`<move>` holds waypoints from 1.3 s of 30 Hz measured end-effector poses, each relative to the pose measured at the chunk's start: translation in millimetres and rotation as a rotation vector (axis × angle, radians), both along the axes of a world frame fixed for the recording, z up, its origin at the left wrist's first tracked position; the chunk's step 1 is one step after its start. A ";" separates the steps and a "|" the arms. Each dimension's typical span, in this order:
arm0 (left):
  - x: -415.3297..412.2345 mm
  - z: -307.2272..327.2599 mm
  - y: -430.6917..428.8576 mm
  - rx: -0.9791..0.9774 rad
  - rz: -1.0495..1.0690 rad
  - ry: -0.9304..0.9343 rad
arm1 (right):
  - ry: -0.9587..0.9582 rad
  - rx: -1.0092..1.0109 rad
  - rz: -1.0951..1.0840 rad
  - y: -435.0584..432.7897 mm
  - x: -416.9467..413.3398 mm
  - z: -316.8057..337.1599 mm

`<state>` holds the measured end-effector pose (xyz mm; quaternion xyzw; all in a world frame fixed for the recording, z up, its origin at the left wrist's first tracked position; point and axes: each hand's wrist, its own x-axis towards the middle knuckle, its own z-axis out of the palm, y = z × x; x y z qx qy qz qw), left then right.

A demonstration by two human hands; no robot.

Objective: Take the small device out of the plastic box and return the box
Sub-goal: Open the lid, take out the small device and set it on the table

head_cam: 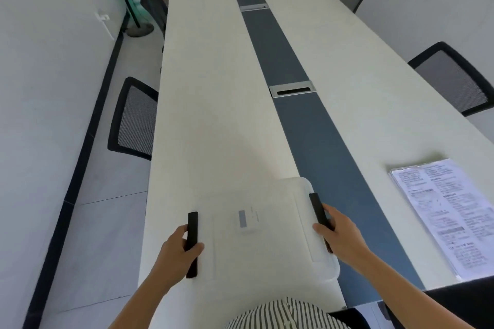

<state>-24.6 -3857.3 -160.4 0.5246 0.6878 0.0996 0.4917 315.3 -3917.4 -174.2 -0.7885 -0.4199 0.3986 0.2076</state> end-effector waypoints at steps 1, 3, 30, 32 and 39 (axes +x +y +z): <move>-4.6 -0.3 1.3 -0.020 -0.001 -0.020 | 0.020 -0.002 -0.001 -0.7 0.5 -0.6; -16.3 -2.5 4.5 -0.091 0.047 -0.107 | 0.067 0.005 -0.001 -1.1 2.6 -0.8; 3.4 53.9 -0.7 0.321 0.400 -0.282 | 0.542 0.049 -0.298 12.1 -1.8 99.8; 2.7 44.0 14.5 0.312 0.408 -0.247 | 0.611 0.070 -0.331 45.9 8.3 103.2; 21.1 -36.6 -6.6 0.238 0.057 0.248 | 0.614 0.020 -0.391 173.5 14.1 35.9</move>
